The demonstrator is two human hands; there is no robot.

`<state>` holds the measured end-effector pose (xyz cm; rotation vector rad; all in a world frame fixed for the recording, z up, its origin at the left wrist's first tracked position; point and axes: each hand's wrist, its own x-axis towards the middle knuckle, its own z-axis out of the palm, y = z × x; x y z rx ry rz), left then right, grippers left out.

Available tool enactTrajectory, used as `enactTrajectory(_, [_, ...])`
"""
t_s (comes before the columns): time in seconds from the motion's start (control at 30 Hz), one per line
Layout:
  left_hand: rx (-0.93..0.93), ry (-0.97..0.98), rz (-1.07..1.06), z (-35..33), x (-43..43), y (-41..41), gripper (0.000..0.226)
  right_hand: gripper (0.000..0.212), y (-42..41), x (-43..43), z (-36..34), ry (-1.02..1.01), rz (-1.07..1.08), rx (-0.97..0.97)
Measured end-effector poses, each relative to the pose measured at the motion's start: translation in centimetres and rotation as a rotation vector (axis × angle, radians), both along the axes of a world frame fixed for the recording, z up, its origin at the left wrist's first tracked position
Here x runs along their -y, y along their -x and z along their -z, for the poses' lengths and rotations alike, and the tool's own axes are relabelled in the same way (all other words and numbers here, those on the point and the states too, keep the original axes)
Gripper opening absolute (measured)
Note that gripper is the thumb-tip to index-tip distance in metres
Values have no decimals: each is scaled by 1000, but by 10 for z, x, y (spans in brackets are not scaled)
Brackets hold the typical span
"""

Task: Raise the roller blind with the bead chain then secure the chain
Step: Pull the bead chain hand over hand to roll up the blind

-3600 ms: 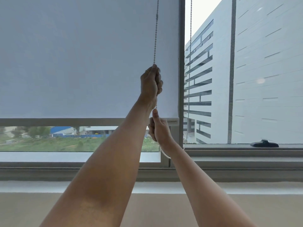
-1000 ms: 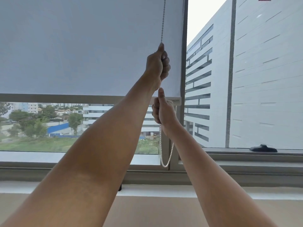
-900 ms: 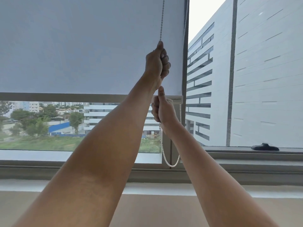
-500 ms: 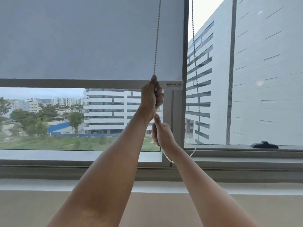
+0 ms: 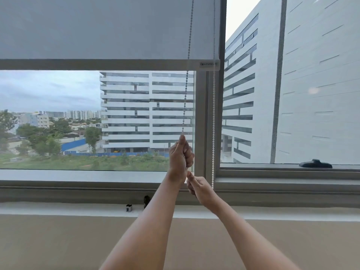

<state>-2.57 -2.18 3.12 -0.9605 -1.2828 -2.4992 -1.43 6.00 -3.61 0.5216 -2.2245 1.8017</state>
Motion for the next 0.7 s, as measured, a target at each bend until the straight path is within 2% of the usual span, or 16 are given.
enactTrajectory(0.17, [10,9,-17,0,5,-2,59,49,-10,-11,-14,-220,-29,78])
enactTrajectory(0.23, [4,16,-22,-1,4,-4,61,42,-13,-16,-20,-229,-84,126])
enactTrajectory(0.33, [20,6,7,0,4,-5,60,18,-12,-23,-38,-40,-208,270])
enactTrajectory(0.37, [24,2,15,0,3,-6,59,16,-10,-25,-46,-2,-212,270])
enactTrajectory(0.47, [14,27,-5,-1,-1,-10,60,24,-12,-19,-83,90,-153,165])
enactTrajectory(0.6, [57,44,9,-2,-7,-18,60,33,-24,-2,-145,333,-178,20])
enactTrajectory(0.7, [48,55,23,-2,-8,-20,57,39,-33,11,-180,314,-128,-44])
